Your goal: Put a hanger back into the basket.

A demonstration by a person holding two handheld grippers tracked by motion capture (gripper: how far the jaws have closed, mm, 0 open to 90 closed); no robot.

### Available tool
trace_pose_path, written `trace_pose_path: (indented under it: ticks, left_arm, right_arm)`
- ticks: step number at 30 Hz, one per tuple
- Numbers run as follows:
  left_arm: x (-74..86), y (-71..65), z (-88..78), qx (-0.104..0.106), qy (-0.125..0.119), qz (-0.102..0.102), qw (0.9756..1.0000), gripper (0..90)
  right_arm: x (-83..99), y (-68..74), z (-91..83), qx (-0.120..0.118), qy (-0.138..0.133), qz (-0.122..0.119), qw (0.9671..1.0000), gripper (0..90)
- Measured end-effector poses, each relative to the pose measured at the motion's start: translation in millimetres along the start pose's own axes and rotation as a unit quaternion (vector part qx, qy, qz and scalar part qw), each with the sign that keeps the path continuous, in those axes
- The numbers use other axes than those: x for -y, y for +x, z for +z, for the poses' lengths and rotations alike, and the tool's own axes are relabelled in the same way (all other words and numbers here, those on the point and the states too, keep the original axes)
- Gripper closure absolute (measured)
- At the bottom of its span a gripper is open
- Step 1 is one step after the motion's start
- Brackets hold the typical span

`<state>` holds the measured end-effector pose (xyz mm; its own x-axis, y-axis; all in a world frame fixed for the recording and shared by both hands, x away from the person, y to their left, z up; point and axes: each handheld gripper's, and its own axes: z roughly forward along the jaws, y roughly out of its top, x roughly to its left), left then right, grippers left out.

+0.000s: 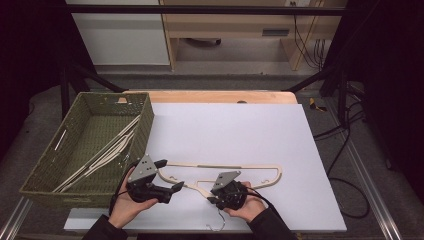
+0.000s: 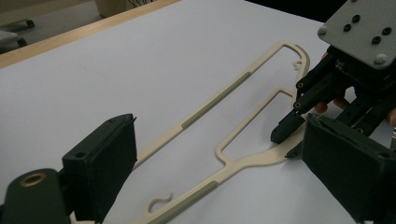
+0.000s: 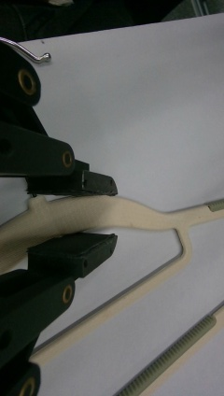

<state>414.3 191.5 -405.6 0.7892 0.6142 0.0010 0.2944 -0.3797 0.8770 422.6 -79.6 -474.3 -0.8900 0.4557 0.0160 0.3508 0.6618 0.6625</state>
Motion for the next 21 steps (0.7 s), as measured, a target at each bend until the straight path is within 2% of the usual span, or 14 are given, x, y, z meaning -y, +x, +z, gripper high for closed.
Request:
trace_pose_path:
  ticks: [4, 7, 10, 13, 15, 17, 19, 20, 21]
  left_arm:
    - [0.1, -0.8, 3.3, 0.004, 0.006, 0.005, 1.0, 10.3]
    - [1.9, -1.5, 6.1, 0.01, 0.012, 0.006, 0.9999, 10.4]
    - [3.4, -3.3, 9.3, 0.021, 0.023, 0.016, 0.9994, 10.3]
    - [5.2, -6.3, 15.6, 0.034, 0.042, 0.032, 0.998, 10.3]
    - [7.3, -8.6, 20.9, 0.04, 0.058, 0.045, 0.9965, 10.4]
    - [10.0, -11.0, 28.6, 0.048, 0.081, 0.058, 0.9939, 10.3]
    - [12.5, -13.6, 36.9, 0.051, 0.104, 0.075, 0.9904, 10.8]
    - [13.7, -14.6, 42.1, 0.053, 0.119, 0.09, 0.9874, 10.9]
    - [14.3, -15.2, 45.1, 0.053, 0.126, 0.097, 0.9858, 11.0]
  right_arm:
    - [-2.1, -1.3, 0.6, -0.008, 0.008, -0.023, 0.9997, 71.7]
    - [-2.3, -2.5, 1.0, -0.014, 0.007, -0.026, 0.9995, 72.2]
    - [-2.5, -5.7, 0.4, -0.025, 0.009, -0.016, 0.9995, 72.5]
    - [-1.6, -7.7, -0.2, -0.033, 0.002, -0.022, 0.9992, 72.7]
    - [-1.6, -9.9, -1.2, -0.042, 0.002, -0.021, 0.9989, 72.8]
    - [-2.3, -10.6, -3.1, -0.052, -0.005, -0.012, 0.9986, 72.8]
    - [-2.6, -11.5, -6.2, -0.063, -0.005, -0.005, 0.998, 72.8]
    - [-2.7, -12.3, -7.7, -0.068, -0.003, -0.008, 0.9977, 72.8]
    - [-2.9, -12.3, -9.5, -0.071, -0.004, -0.002, 0.9975, 72.8]
